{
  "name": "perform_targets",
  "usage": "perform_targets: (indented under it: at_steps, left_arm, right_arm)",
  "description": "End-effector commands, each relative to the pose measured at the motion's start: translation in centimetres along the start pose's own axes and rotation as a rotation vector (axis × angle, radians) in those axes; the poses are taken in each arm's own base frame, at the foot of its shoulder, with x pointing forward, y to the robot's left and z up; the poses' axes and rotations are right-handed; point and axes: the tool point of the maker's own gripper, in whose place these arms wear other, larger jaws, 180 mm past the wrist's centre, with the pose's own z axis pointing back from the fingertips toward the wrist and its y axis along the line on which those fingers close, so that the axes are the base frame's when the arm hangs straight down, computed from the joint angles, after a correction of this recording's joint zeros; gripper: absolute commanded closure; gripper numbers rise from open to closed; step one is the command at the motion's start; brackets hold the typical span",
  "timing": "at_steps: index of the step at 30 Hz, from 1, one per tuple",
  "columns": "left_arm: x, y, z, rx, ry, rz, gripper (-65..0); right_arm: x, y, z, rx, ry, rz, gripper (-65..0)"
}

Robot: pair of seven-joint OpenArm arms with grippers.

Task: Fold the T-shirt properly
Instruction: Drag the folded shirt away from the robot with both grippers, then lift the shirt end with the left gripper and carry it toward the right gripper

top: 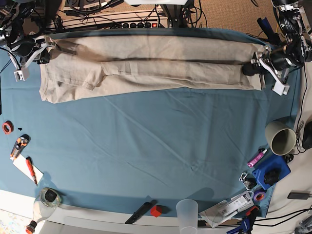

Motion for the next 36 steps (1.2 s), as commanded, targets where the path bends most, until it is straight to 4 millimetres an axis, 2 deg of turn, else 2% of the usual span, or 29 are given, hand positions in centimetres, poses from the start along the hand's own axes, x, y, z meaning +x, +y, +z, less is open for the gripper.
perform_targets:
  at_steps: [1, 5, 6, 10, 14, 21, 26, 30, 36]
  left_arm:
    - [-3.1, 0.5, -0.1, 0.025, 0.135, 0.016, -19.2]
    - [-2.4, 0.5, -0.2, 0.026, 0.104, 0.012, -2.2]
    - [-2.3, 0.6, -0.2, 0.029, 0.101, 0.01, 0.0]
    - [-1.7, 0.3, 0.1, 0.036, 0.089, -0.015, 0.0]
    - [0.1, -0.5, 1.1, 0.084, 0.05, -0.115, 0.0]
    - [3.8, -4.2, 3.3, 0.117, -0.081, -0.332, 0.0]
    - [3.3, -6.4, 4.4, 0.1, -0.108, -0.394, 0.0]
    - [1.9, -9.5, 5.4, 0.034, -0.119, -0.47, 0.0]
    - [2.0, -14.6, 6.9, -0.039, -0.241, -0.552, 0.0]
  right_arm:
    - [1.1, -0.4, 0.7, -0.014, -0.03, 0.027, -8.6]
    - [1.1, -0.4, 0.7, -0.014, -0.031, 0.027, -8.6]
    - [1.1, -0.4, 0.7, -0.014, -0.031, 0.026, -8.6]
    - [1.1, -0.4, 0.7, -0.014, -0.031, 0.026, -8.6]
    - [1.1, -0.4, 0.7, -0.014, -0.031, 0.026, -8.6]
    - [1.1, -0.4, 0.7, -0.014, -0.031, 0.026, -8.6]
    - [1.3, -0.5, 0.7, -0.017, -0.043, 0.027, -8.6]
    - [1.5, -0.5, 0.7, -0.02, -0.053, 0.028, -8.6]
    - [1.4, -0.6, 0.7, -0.025, -0.05, 0.029, -8.6]
